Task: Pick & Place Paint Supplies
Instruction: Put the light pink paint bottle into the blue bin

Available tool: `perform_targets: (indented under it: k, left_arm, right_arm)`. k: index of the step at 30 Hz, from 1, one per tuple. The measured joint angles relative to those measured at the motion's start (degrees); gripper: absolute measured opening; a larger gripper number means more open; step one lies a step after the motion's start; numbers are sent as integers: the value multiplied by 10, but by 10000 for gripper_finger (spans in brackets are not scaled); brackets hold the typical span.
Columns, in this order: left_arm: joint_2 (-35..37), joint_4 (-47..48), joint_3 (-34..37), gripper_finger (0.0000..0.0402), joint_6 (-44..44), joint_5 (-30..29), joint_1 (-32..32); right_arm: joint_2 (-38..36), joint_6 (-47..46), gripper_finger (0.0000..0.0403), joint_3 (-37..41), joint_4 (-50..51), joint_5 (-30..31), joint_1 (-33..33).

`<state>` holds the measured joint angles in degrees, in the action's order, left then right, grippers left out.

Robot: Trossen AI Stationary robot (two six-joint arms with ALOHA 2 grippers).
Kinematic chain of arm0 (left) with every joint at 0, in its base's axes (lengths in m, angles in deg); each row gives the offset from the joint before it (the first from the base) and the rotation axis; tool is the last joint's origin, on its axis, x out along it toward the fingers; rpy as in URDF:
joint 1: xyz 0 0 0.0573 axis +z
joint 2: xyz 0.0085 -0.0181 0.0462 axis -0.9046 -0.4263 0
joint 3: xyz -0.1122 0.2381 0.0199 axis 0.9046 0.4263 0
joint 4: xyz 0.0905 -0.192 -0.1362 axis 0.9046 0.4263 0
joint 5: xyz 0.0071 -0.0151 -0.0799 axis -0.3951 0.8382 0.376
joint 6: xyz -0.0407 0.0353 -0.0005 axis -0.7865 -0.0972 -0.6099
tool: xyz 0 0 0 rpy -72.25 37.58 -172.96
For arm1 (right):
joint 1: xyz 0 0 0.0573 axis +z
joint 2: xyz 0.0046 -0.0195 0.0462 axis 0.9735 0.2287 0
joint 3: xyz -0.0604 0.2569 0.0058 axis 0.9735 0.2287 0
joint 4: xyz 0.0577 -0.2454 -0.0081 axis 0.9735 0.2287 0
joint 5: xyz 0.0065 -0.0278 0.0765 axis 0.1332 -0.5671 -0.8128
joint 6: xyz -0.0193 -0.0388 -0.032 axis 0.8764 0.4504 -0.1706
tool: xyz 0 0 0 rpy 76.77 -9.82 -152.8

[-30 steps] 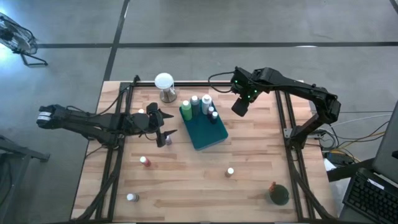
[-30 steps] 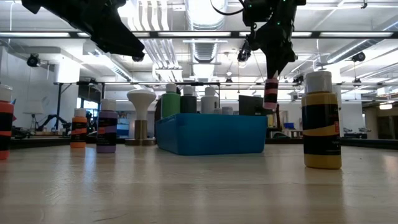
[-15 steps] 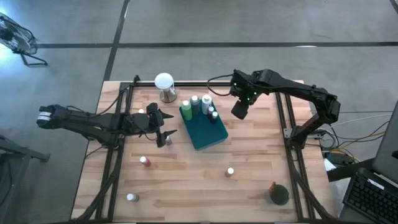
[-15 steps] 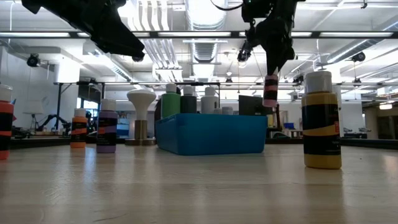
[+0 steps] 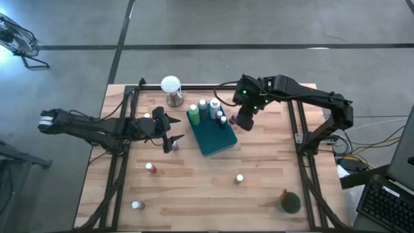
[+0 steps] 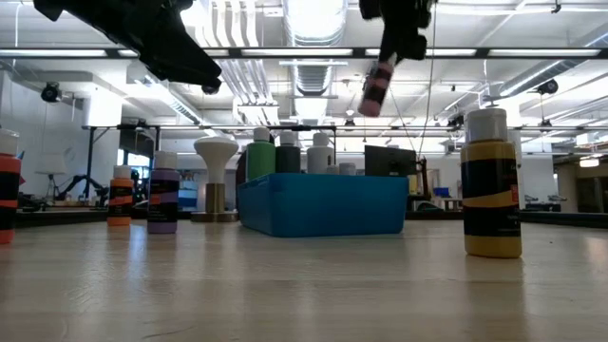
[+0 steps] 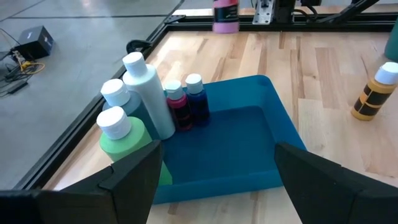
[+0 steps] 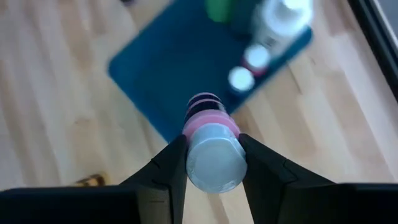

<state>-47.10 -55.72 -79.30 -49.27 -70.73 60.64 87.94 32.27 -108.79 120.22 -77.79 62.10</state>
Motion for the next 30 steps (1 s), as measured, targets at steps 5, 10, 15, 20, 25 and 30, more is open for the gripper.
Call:
perform_targets:
  k: [5,10,15,20,25,30]
  left_arm:
    - [0,0,0,314,0,0,0]
    - [-1,-1,0,314,-3,0,0]
    - [-1,0,0,314,-3,0,0]
    - [-1,0,0,314,-3,0,0]
    - [-1,0,0,314,13,0,0]
    - [-1,0,0,314,14,0,0]
  right_arm:
    - [9,9,113,-26,-9,-2,39]
    - [42,17,113,-57,-19,-1,63]
    - [97,51,113,-87,-26,-2,70]
    - [161,63,113,-128,-19,5,69]
    - [222,71,113,-184,-6,4,70]
    - [290,111,113,-231,29,8,70]
